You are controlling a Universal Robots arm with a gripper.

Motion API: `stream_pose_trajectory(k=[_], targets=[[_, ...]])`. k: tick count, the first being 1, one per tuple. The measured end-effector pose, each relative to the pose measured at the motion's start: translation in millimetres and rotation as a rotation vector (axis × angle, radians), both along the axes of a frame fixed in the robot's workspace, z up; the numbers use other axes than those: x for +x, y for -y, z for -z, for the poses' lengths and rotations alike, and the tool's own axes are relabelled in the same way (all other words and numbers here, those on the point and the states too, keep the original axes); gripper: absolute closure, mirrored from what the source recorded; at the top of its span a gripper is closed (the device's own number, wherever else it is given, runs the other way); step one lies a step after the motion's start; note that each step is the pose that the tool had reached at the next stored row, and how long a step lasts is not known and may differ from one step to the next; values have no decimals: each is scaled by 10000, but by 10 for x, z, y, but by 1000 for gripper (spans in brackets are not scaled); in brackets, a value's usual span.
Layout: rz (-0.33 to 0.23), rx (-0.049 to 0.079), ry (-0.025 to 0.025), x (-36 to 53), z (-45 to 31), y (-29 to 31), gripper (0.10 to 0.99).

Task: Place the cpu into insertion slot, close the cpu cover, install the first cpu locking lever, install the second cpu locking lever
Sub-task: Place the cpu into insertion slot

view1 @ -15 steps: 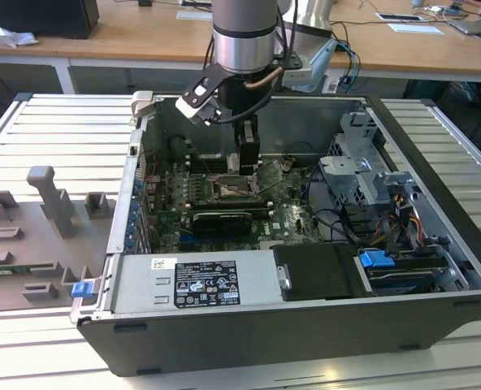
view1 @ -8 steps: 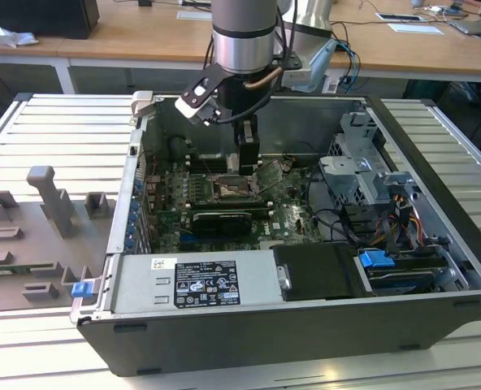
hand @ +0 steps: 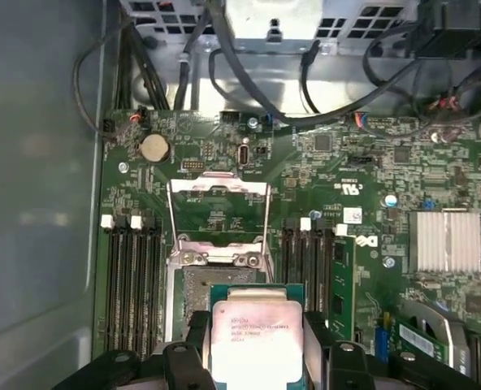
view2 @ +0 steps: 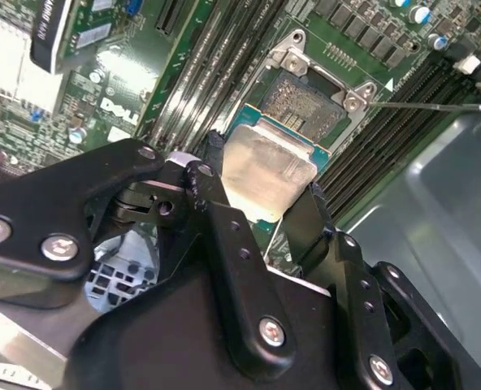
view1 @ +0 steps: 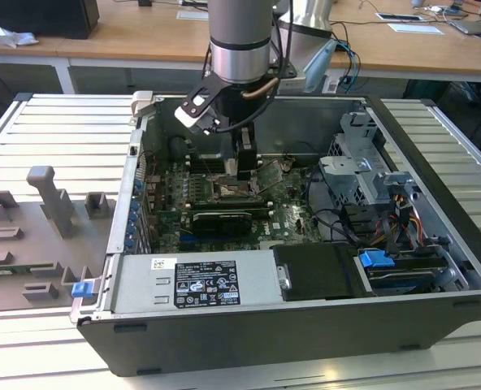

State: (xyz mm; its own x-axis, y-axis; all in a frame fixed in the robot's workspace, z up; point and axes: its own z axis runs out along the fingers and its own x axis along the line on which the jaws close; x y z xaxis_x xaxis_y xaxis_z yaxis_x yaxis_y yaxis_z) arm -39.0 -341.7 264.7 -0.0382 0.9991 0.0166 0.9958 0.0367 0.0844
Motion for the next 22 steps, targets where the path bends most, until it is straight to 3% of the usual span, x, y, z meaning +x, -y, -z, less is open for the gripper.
stream_pose_trajectory(k=[5,13,22], targets=[[-10,0,7,-2,110,-16,545],[-12,0,7,-62,306,-90,545],[36,2,8,-75,459,-228,545]])
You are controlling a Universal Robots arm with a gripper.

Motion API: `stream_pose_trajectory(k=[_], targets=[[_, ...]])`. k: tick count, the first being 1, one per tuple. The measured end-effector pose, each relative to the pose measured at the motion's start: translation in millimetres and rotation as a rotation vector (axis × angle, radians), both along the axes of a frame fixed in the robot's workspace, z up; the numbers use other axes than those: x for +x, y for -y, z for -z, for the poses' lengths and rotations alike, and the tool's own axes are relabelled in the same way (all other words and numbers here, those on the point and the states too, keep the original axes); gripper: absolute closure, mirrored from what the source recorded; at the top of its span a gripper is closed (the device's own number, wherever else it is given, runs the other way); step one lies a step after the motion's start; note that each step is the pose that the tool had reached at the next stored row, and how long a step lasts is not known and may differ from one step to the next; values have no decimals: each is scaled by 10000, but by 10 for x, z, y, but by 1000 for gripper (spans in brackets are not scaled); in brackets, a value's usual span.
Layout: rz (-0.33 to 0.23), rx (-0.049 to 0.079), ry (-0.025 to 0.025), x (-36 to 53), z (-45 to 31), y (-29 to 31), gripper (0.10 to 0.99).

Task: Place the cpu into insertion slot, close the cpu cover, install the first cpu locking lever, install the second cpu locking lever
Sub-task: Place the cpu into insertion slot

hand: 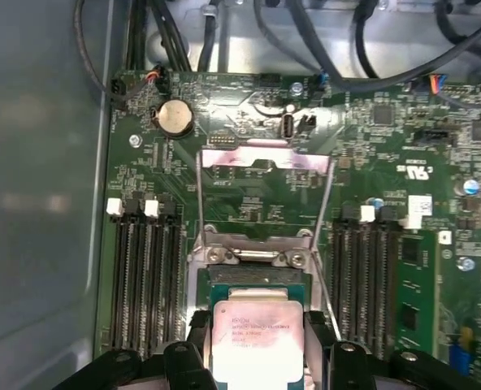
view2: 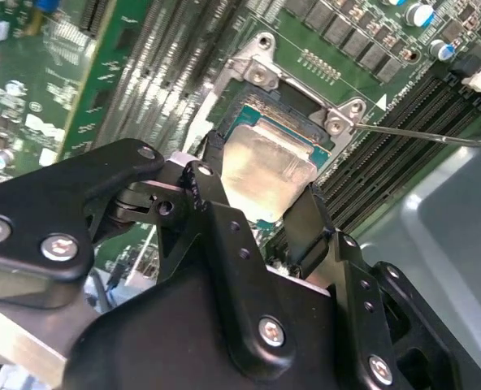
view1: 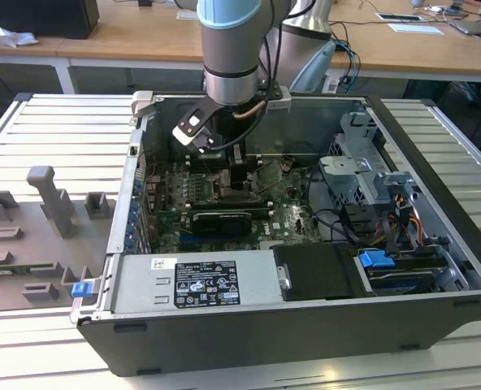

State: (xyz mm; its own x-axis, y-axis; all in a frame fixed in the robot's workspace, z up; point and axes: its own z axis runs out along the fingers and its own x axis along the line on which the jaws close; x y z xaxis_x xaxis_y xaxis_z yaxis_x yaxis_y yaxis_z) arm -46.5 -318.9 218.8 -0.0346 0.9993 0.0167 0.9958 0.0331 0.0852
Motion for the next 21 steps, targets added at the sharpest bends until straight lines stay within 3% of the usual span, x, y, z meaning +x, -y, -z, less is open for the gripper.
stream_pose_trajectory(k=[6,12,21], targets=[[244,-32,-2,0,99,-17,545],[376,-60,-2,6,130,-18,545],[377,-226,2,13,178,-33,545]])
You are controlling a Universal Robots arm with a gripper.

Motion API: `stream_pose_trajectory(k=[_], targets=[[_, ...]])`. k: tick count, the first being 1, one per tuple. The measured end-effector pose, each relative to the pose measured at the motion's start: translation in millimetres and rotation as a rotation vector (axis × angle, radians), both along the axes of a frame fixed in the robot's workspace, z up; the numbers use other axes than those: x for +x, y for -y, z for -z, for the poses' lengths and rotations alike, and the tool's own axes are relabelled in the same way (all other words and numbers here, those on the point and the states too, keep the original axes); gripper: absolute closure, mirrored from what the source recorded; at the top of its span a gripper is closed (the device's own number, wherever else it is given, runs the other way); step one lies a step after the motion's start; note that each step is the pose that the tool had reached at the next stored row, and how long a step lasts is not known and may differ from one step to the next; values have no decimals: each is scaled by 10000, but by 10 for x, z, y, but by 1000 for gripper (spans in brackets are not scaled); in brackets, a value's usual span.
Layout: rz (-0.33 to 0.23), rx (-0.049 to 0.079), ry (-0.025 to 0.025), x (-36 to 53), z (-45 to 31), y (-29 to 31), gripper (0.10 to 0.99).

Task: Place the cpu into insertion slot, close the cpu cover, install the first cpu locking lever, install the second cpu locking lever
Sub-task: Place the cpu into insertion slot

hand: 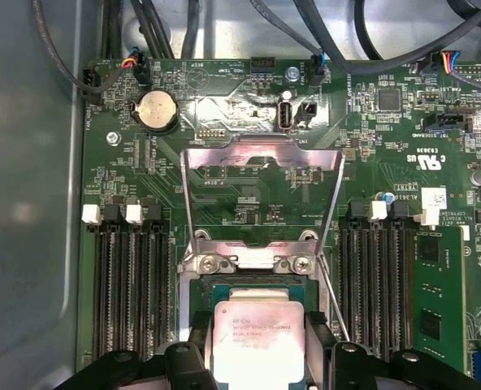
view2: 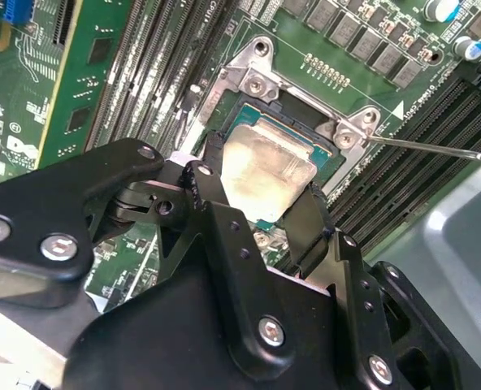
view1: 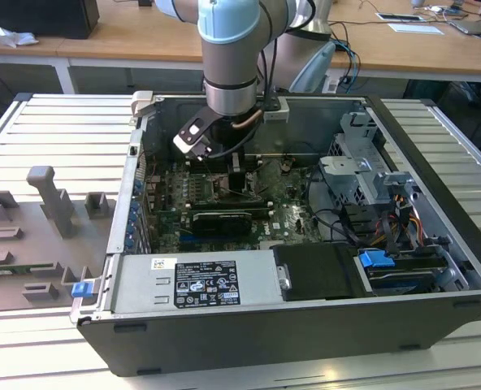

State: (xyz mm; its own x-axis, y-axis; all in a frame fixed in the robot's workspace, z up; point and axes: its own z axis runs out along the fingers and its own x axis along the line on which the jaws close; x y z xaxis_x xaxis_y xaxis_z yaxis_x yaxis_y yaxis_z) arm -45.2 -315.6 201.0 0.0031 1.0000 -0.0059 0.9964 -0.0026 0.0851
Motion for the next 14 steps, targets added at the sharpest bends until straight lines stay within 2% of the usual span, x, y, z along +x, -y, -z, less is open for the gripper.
stream_pose_trajectory(k=[9,11,14], targets=[[-2,-4,-1,2,28,-7,537],[-2,-4,-1,2,29,-7,412],[-3,-4,0,2,30,-7,412]])
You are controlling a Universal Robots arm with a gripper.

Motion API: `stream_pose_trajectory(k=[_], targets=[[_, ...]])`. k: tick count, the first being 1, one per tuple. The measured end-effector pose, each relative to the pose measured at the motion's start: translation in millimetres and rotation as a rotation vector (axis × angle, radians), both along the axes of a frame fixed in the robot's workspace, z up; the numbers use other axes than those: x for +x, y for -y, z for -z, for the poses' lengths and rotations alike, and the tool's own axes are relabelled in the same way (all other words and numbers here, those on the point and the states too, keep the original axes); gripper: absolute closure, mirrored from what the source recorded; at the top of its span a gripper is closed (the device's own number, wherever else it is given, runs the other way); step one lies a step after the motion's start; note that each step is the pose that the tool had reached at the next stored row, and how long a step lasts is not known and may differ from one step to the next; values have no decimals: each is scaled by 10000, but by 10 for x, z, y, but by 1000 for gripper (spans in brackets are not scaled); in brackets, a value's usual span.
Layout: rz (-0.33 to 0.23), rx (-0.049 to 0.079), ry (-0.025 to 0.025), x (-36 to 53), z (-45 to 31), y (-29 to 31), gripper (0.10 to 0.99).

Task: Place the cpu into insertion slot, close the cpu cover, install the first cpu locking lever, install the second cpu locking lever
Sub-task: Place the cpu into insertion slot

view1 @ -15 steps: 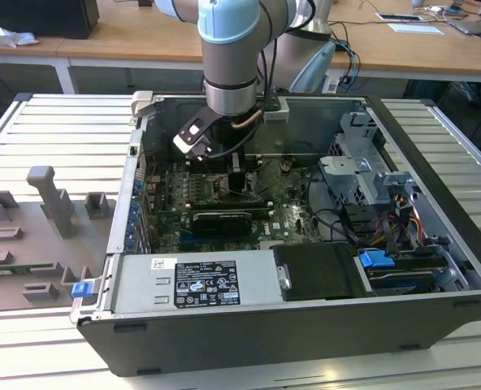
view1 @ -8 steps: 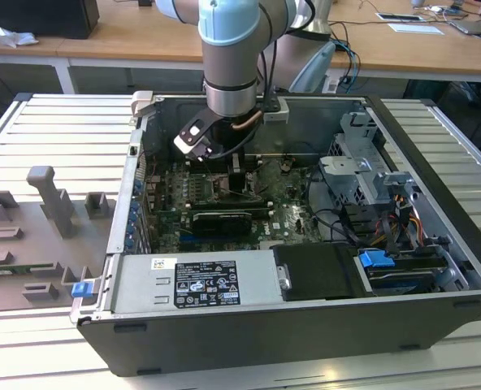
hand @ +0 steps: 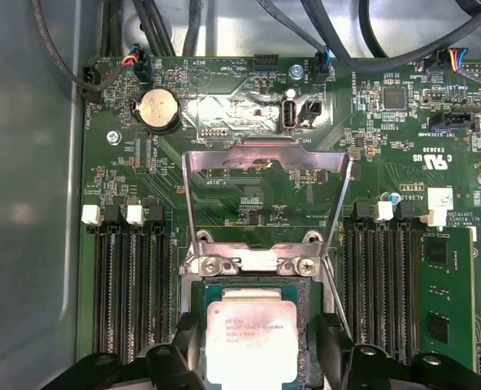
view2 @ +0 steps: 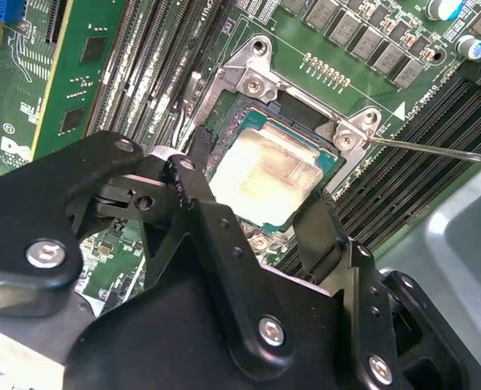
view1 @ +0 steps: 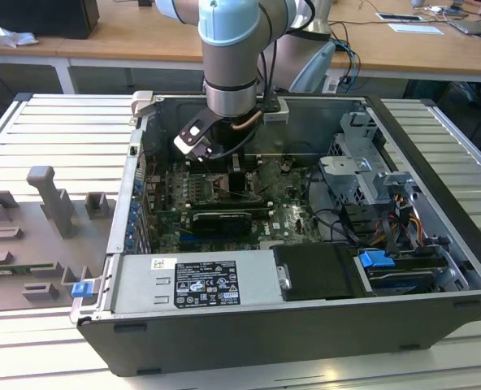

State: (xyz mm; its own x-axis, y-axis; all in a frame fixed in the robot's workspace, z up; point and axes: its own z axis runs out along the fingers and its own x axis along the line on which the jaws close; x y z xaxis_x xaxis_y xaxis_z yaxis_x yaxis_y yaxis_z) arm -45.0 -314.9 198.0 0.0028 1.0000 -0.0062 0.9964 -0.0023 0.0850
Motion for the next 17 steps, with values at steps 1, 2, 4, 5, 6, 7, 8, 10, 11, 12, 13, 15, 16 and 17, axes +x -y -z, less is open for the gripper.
stream_pose_trajectory(k=[1,2,4,5,6,7,8,10,11,12,13,15,16,17], targets=[[1,0,1,0,1,0,412],[2,2,2,0,1,1,412],[1,1,1,3,1,1,412],[2,0,0,3,1,2,424],[2,0,0,3,1,2,424],[1,0,1,4,1,2,498],[1,0,0,4,1,2,498],[1,0,0,5,1,2,498],[-1,0,0,7,1,2,498],[-2,-1,0,10,1,2,498],[0,-1,0,12,1,2,486],[2,0,0,16,1,2,486],[4,7,1,16,1,1,424],[2,14,1,17,0,1,424]])
